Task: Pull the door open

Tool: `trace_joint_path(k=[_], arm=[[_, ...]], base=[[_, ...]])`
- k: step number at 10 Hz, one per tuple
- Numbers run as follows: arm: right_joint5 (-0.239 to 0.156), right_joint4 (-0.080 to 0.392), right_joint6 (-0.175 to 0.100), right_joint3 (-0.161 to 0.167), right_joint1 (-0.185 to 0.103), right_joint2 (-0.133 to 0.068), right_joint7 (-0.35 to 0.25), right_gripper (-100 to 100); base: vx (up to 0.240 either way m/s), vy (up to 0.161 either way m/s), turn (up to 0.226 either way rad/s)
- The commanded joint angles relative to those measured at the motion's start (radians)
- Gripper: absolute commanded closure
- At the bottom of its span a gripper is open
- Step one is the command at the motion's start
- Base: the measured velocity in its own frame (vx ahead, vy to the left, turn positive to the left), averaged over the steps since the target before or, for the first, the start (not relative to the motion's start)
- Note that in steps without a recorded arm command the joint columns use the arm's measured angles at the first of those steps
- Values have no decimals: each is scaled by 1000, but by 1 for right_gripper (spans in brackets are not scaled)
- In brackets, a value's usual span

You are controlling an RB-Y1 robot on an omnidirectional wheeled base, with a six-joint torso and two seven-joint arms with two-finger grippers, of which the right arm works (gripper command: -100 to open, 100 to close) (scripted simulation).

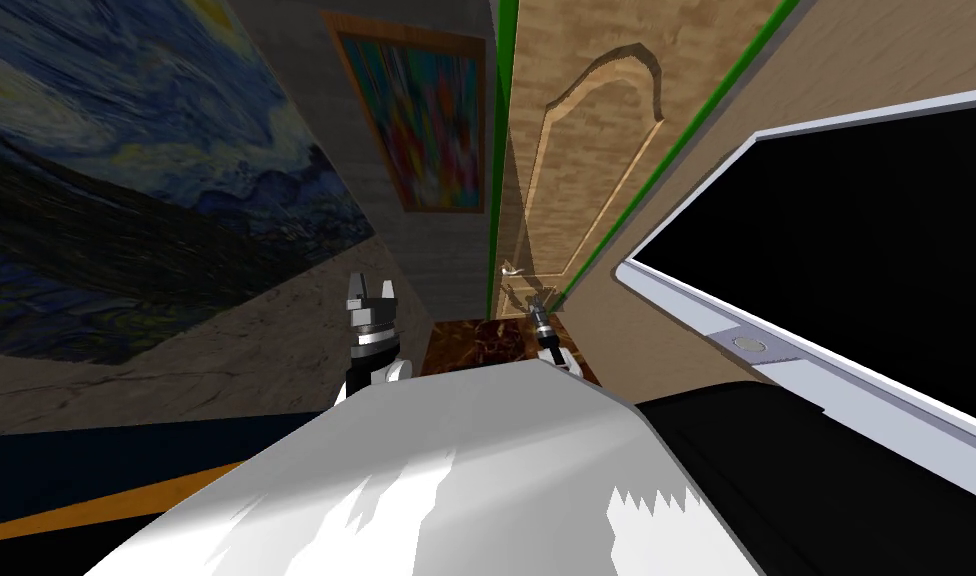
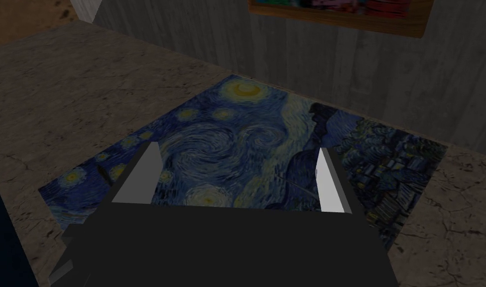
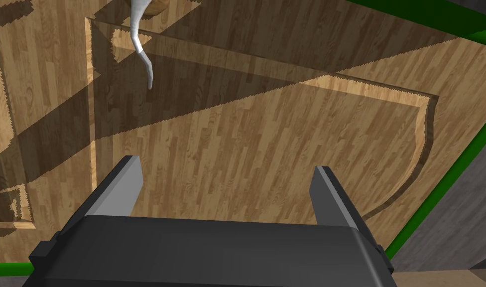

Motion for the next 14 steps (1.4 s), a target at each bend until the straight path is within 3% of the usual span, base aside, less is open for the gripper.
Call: trace_joint_path(k=[1, 8, 14], arm=[[4, 35, -10, -7, -11, -8, -15, -100], [23, 153, -39, -28, -40, -32, -69, -100], [44, 286, -72, -53, -74, -58, -130, -100]], base=[[96, 27, 5], [104, 33, 8], [160, 31, 9]])
